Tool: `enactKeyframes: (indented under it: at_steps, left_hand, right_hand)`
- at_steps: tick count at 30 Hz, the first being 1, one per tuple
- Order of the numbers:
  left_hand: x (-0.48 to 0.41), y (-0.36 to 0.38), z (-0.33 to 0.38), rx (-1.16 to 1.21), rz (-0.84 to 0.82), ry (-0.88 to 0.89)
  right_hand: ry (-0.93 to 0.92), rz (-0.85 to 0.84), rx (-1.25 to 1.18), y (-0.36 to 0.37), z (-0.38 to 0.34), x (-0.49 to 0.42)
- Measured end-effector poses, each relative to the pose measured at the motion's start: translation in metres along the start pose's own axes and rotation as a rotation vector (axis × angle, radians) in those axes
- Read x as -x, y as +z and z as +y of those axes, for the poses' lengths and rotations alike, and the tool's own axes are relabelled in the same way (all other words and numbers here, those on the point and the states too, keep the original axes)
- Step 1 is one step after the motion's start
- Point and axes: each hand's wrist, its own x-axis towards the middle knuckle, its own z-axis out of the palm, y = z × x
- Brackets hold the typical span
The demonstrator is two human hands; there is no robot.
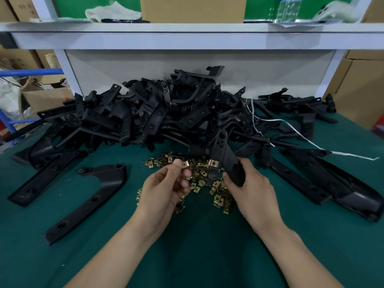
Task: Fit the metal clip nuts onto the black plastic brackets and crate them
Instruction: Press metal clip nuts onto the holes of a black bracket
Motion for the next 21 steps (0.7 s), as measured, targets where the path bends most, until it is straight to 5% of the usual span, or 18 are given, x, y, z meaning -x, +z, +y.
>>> enactKeyframes:
  at_steps: [21]
  left_hand:
    - [-0.0065,-0.0071,-0.0047,0.044,-0.001,-0.022]
  right_hand:
    - [0.014,-0.005,-0.036,0.0021,0.0038,-0.0005]
